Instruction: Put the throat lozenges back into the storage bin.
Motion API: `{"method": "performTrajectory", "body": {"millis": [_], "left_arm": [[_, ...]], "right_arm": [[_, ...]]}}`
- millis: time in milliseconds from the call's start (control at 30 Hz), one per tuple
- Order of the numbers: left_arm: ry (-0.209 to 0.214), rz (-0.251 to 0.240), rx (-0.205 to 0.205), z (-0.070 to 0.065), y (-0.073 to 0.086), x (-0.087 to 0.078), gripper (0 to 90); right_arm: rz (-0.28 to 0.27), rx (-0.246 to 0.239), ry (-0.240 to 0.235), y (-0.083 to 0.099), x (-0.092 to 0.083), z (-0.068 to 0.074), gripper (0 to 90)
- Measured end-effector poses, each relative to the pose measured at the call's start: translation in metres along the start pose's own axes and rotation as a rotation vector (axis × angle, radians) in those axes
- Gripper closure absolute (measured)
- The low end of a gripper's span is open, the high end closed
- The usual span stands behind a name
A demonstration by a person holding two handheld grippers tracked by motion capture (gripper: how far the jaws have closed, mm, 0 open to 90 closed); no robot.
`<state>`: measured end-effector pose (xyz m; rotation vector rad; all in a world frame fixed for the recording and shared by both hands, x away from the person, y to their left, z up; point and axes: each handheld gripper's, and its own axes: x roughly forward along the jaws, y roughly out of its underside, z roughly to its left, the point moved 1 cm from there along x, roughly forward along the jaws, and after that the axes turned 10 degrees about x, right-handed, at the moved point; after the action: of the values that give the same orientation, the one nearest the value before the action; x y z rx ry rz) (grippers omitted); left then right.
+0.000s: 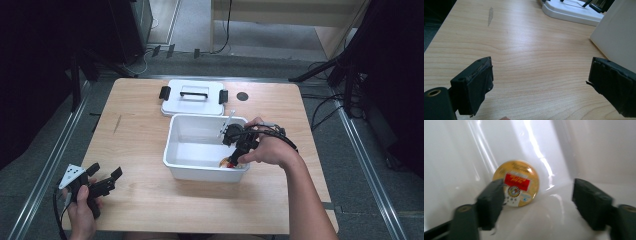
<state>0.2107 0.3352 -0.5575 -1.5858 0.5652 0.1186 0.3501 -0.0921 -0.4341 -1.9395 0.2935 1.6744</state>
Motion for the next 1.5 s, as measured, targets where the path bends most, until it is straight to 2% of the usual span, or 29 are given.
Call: {"method": "performTrajectory", "body": {"millis": [67,167,233,400,600,667,767,800,833,867,900,933,967,1000,1033,1067,1100,1133,1200,1267,1300,1333,1367,1400,1467,1500], "left_arm": [[-0.002,0.002,0.001,0.000,0.000,0.000,6.4],[-0.003,0.000,0.002,0.000,0.000,0.000,6.4],[-0.003,-0.001,-0.002,0.000,0.000,0.000,6.4],[-0.004,0.000,0.001,0.000,0.000,0.000,6.4],[-0.004,0.000,0.002,0.000,0.000,0.000,6.4],[-0.007,-0.002,0.003,0.000,0.000,0.000,6.4],[-0.008,-0.001,0.002,0.000,0.000,0.000,6.4],[-0.008,-0.001,0.002,0.000,0.000,0.000,6.4],[-0.008,0.000,0.002,0.000,0.000,0.000,6.4],[-0.008,0.000,0.002,0.000,0.000,0.000,6.4],[-0.007,-0.001,0.005,0.000,0.000,0.000,6.4],[-0.007,-0.001,0.005,0.000,0.000,0.000,6.4],[-0.007,-0.001,0.004,0.000,0.000,0.000,6.4],[-0.007,-0.001,0.004,0.000,0.000,0.000,6.4],[-0.006,0.000,0.003,0.000,0.000,0.000,6.4],[-0.006,0.001,0.003,0.000,0.000,0.000,6.4],[-0.007,-0.001,-0.001,0.000,0.000,0.000,6.4],[-0.008,0.000,0.000,0.000,0.000,0.000,6.4],[-0.009,0.001,0.002,0.000,0.000,0.000,6.4],[-0.011,0.002,0.003,-0.001,0.000,0.000,6.4],[-0.017,-0.002,0.002,0.000,0.000,-0.001,6.4],[-0.017,-0.002,0.002,0.000,0.000,-0.001,6.4],[-0.019,-0.004,0.000,0.000,0.000,-0.001,6.4],[-0.019,-0.004,0.000,0.000,0.000,-0.001,6.3],[-0.021,-0.005,0.001,-0.001,0.000,-0.001,6.4],[-0.020,-0.003,0.001,-0.001,0.000,-0.001,6.4]], "right_arm": [[-0.045,0.033,-0.020,-0.001,-0.008,-0.003,48.2],[-0.091,0.083,-0.055,-0.001,-0.022,-0.004,56.3],[-0.107,0.085,-0.054,0.000,-0.028,-0.004,59.8],[-0.136,0.108,-0.044,0.005,-0.041,-0.006,66.0],[-0.181,0.144,-0.035,0.016,-0.058,-0.013,66.1],[-0.193,0.182,-0.021,0.025,-0.066,-0.018,65.1],[-0.200,0.225,-0.007,0.037,-0.071,-0.025,61.5],[-0.200,0.225,-0.007,0.037,-0.071,-0.025,61.5],[-0.208,0.260,0.002,0.046,-0.072,-0.029,54.1],[-0.208,0.260,0.002,0.046,-0.072,-0.029,54.1],[-0.223,0.282,0.008,0.057,-0.072,-0.034,49.7],[-0.223,0.282,0.008,0.057,-0.072,-0.034,49.7],[-0.237,0.312,0.019,0.066,-0.072,-0.037,41.3],[-0.237,0.312,0.019,0.066,-0.072,-0.037,41.3],[-0.259,0.358,0.033,0.076,-0.071,-0.042,33.7],[-0.259,0.358,0.033,0.076,-0.071,-0.042,33.7],[-0.268,0.390,0.038,0.081,-0.070,-0.044,30.2],[-0.282,0.452,0.057,0.093,-0.068,-0.049,23.9],[-0.285,0.467,0.066,0.096,-0.068,-0.050,20.5],[-0.304,0.512,0.098,0.108,-0.064,-0.054,12.7],[-0.331,0.551,0.112,0.122,-0.057,-0.056,12.6],[-0.331,0.551,0.112,0.122,-0.057,-0.056,12.6],[-0.340,0.600,0.117,0.132,-0.049,-0.057,11.1],[-0.340,0.600,0.117,0.132,-0.049,-0.057,11.1],[-0.347,0.639,0.125,0.144,-0.038,-0.059,8.0],[-0.362,0.674,0.120,0.157,-0.027,-0.059,5.3]]}}
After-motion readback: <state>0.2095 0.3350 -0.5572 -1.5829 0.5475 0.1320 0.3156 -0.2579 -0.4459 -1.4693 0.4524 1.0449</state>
